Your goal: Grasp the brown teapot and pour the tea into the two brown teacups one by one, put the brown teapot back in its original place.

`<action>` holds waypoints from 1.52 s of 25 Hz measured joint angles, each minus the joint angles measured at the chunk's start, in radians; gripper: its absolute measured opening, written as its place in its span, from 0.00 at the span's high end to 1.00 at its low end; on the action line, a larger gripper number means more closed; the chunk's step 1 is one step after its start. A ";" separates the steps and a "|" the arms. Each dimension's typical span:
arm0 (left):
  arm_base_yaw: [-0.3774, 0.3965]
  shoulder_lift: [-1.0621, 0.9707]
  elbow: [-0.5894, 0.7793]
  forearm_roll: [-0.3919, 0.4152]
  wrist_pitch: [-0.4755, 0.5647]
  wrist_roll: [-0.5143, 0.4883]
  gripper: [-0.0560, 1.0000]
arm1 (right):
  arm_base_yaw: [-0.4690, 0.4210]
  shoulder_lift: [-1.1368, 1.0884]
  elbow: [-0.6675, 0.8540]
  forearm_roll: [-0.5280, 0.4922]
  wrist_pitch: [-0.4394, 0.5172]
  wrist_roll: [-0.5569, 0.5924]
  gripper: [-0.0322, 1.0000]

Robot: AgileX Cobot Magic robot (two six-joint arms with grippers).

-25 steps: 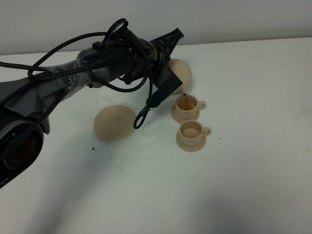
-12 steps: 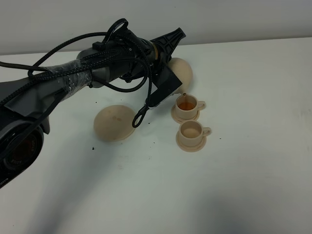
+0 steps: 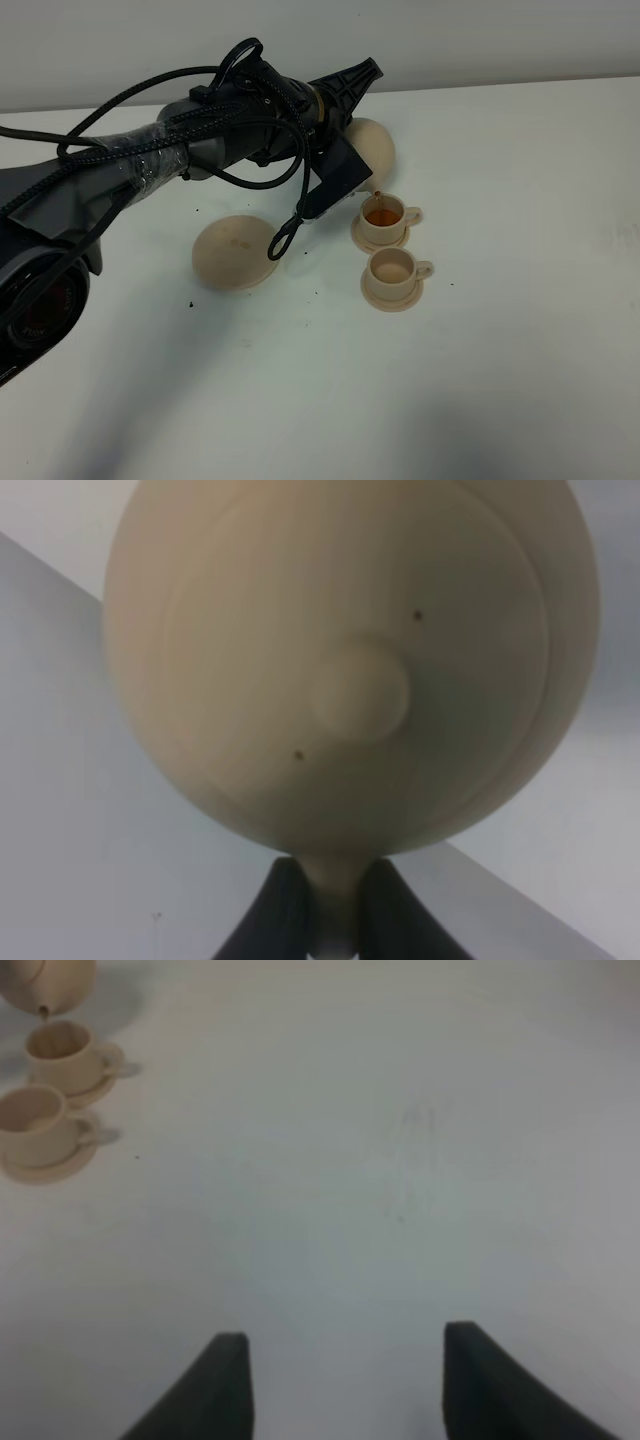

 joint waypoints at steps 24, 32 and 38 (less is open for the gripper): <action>0.000 0.000 0.000 0.000 -0.062 0.020 0.80 | 0.000 0.000 0.000 0.000 0.000 0.000 0.53; 0.000 0.000 0.000 0.000 -0.067 0.041 0.80 | 0.000 0.000 0.000 0.000 0.000 0.000 0.53; 0.000 0.000 0.000 0.000 -0.080 0.056 0.80 | 0.000 0.000 0.000 0.000 0.000 0.000 0.53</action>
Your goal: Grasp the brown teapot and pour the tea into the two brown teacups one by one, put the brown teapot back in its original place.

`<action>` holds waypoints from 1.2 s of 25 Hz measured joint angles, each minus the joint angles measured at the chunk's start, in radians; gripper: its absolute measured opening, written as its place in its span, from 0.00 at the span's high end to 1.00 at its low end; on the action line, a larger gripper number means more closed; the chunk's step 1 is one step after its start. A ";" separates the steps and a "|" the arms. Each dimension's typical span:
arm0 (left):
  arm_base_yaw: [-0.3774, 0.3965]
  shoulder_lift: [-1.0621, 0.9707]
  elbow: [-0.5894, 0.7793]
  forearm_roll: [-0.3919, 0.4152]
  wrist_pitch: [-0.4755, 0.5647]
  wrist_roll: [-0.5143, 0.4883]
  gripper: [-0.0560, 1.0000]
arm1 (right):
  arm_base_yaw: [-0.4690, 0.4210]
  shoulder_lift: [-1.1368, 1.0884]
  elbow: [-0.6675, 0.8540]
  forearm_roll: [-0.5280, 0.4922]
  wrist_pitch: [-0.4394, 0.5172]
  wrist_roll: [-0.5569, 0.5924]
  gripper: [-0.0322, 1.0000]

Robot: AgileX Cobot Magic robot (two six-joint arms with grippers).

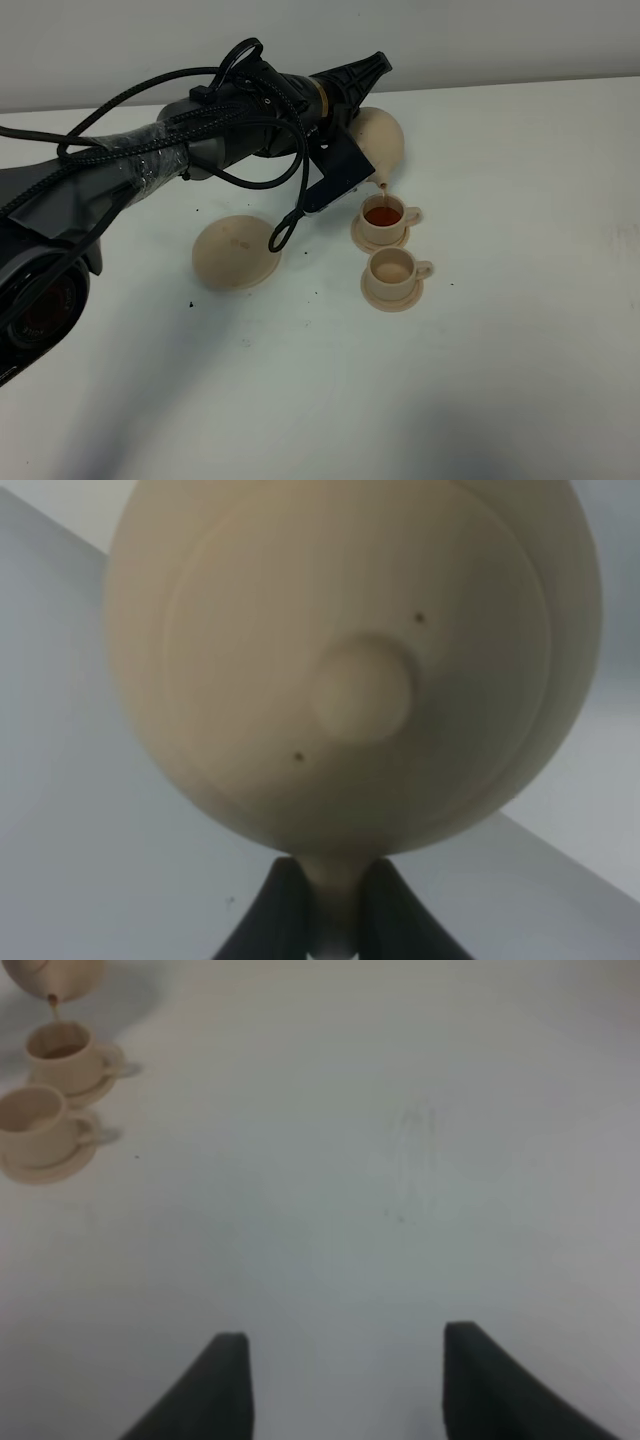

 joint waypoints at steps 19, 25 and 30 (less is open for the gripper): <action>0.000 0.000 0.000 0.000 -0.017 0.041 0.80 | 0.000 0.000 0.000 0.000 0.000 0.000 0.53; 0.000 0.000 0.000 0.000 -0.020 0.041 0.80 | 0.000 0.000 0.000 0.000 0.000 0.000 0.53; 0.000 0.000 0.000 0.000 -0.021 0.041 0.80 | 0.000 0.000 0.000 0.000 0.000 0.000 0.53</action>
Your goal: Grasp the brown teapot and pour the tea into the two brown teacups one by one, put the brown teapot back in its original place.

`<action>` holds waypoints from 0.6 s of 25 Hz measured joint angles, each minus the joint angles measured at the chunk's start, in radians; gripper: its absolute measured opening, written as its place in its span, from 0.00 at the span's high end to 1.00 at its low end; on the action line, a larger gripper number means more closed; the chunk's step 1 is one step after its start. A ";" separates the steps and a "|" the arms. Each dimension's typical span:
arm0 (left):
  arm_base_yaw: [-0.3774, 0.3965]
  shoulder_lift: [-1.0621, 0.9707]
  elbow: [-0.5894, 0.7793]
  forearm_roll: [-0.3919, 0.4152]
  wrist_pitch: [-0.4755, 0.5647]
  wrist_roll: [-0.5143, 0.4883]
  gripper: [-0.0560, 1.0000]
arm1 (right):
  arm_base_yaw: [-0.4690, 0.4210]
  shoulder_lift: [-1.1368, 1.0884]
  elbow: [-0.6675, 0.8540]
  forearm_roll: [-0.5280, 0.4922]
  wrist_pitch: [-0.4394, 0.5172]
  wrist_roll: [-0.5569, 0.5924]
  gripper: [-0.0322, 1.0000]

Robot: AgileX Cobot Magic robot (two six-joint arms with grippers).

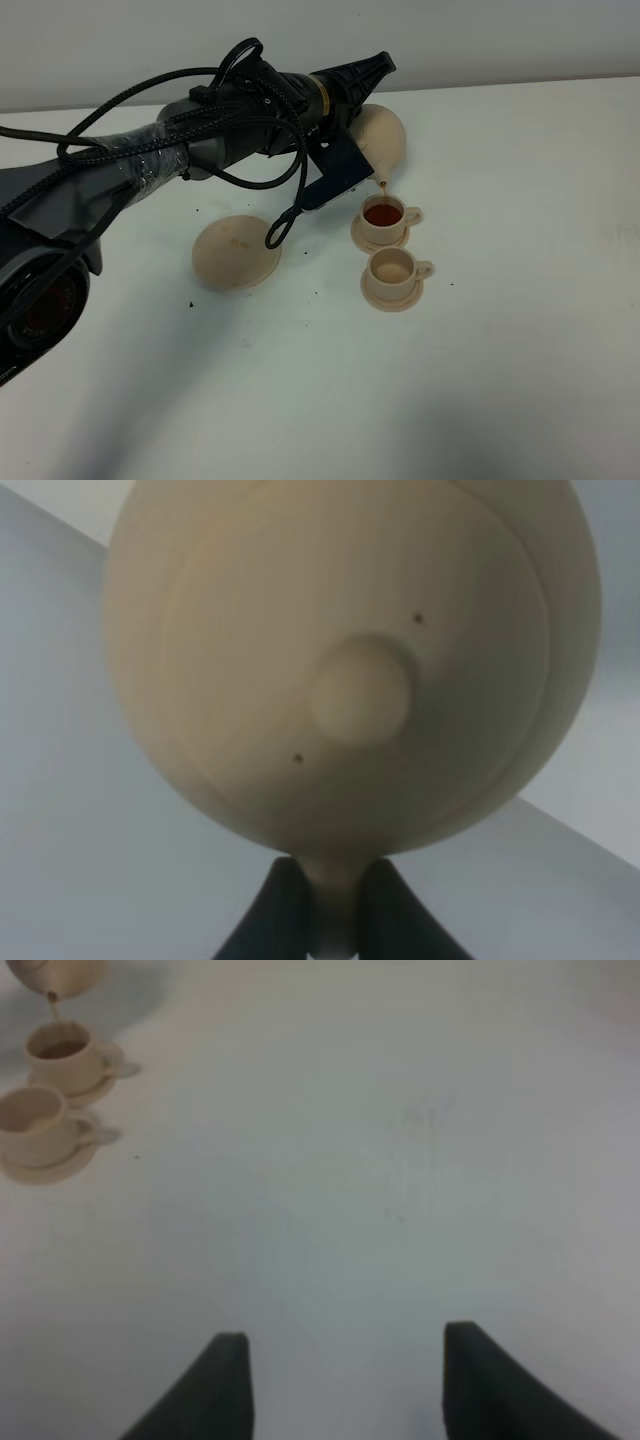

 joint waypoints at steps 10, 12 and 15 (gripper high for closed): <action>0.000 0.000 0.000 0.000 -0.001 0.000 0.80 | 0.000 0.000 0.000 0.000 0.000 0.000 0.53; 0.000 0.000 0.000 0.000 -0.001 0.000 0.80 | 0.000 0.000 0.000 0.000 0.000 0.000 0.53; 0.000 0.000 0.000 0.000 -0.001 0.000 0.80 | 0.000 0.000 0.000 0.000 0.000 0.000 0.53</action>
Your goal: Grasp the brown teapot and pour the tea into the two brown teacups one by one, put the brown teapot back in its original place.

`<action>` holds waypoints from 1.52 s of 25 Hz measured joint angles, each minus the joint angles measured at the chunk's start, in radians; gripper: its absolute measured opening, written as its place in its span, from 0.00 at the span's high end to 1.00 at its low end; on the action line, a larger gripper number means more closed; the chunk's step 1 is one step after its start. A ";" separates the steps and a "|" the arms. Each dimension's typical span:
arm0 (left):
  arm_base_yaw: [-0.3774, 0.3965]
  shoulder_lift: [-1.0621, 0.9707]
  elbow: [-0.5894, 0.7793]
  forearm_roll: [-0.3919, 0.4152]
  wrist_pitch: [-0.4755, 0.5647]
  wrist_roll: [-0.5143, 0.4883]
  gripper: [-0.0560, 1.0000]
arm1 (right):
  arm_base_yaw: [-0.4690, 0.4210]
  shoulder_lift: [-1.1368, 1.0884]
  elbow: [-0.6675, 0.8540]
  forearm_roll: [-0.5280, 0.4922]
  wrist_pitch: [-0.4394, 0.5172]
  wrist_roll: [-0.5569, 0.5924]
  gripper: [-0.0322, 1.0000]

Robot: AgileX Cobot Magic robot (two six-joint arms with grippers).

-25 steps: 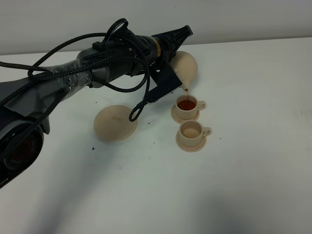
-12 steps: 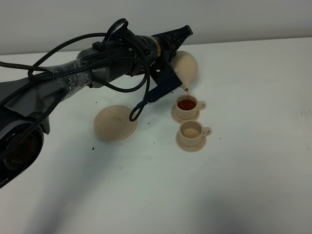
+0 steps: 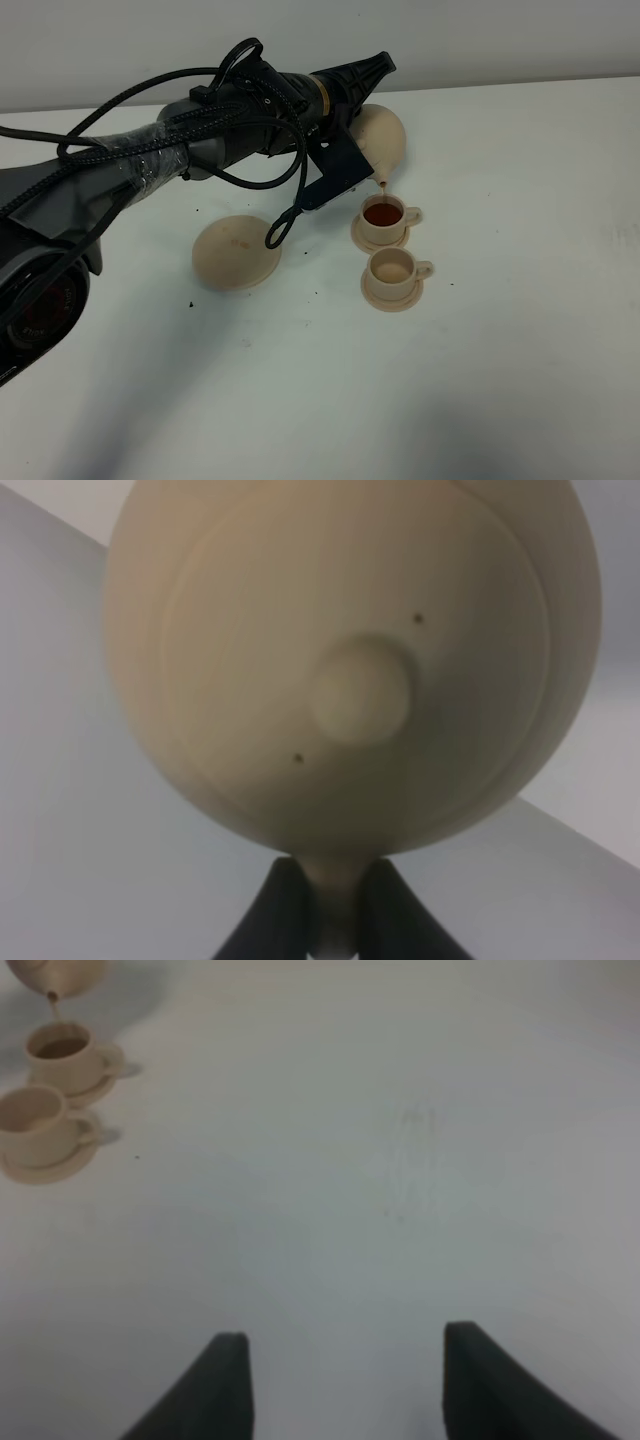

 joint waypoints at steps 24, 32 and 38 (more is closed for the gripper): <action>0.001 0.000 0.000 -0.061 0.018 0.000 0.80 | 0.000 0.000 0.000 0.000 0.000 0.000 0.53; 0.007 0.000 0.000 -0.115 0.071 0.000 0.80 | 0.000 0.000 0.000 0.000 0.000 0.000 0.53; 0.017 0.000 0.000 -0.151 0.075 -0.017 0.80 | 0.000 0.000 0.000 0.000 0.000 0.000 0.53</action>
